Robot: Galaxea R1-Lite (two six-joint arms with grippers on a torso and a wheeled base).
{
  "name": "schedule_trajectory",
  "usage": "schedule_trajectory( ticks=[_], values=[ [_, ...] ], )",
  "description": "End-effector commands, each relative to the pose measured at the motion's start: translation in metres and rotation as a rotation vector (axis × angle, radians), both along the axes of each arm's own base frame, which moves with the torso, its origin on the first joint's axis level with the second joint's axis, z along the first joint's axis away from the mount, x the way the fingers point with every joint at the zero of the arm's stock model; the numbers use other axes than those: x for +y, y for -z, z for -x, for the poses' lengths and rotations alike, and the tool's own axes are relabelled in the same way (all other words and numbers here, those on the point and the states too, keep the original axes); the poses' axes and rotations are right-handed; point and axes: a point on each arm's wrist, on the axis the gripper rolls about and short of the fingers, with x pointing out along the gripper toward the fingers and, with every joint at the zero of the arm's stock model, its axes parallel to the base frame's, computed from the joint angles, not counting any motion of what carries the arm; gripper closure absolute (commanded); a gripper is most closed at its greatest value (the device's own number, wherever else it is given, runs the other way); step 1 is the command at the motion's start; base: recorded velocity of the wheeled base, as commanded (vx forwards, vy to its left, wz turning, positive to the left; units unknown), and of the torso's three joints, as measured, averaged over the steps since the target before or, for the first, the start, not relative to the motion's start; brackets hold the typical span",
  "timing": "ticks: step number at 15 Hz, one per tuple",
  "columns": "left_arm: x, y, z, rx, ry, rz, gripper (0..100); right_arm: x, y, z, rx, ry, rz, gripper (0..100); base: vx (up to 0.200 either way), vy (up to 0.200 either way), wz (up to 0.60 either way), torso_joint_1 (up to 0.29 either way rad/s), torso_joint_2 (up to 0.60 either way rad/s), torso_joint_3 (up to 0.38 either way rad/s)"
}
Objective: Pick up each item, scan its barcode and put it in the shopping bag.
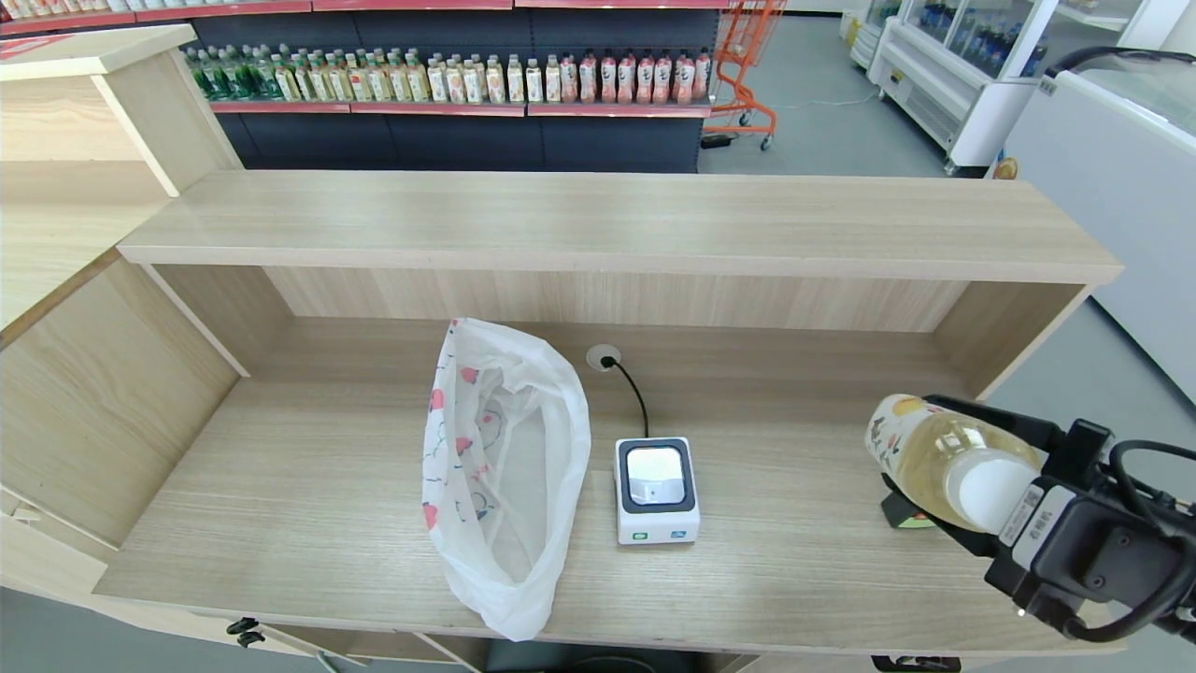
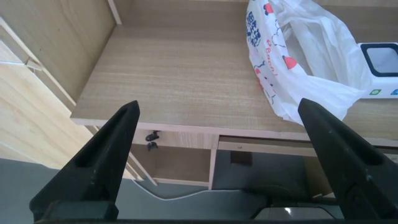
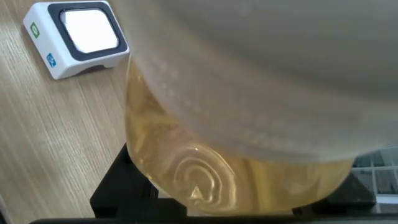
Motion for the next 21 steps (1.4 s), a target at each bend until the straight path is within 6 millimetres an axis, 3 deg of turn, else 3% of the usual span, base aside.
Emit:
schedule_trajectory(
  ticks=[1, 9, 13, 21],
  values=[
    [0.000, 0.000, 0.000, 0.000, 0.000, 0.000, 0, -0.003, 0.003, 0.010, 0.000, -0.004, -0.004, 100, 0.000, 0.200, 0.00, 0.002, 0.00, 0.007],
    [0.000, 0.000, 0.000, 0.000, 0.000, -0.002, 0, -0.003, 0.011, 0.008, 0.087, -0.001, -0.058, 100, 0.000, 0.200, 0.00, -0.001, 0.00, 0.004],
    [0.000, 0.000, 0.000, 0.001, 0.000, -0.002, 0, -0.006, 0.032, -0.016, 0.246, -0.041, -0.090, 100, 0.000, 0.050, 0.00, 0.001, 0.00, 0.001],
    [0.000, 0.000, 0.000, 0.000, 0.000, 0.000, 0, -0.004, 0.057, -0.057, 0.212, -0.180, -0.025, 100, 0.000, 0.000, 0.00, 0.000, 0.00, 0.000]
  ],
)
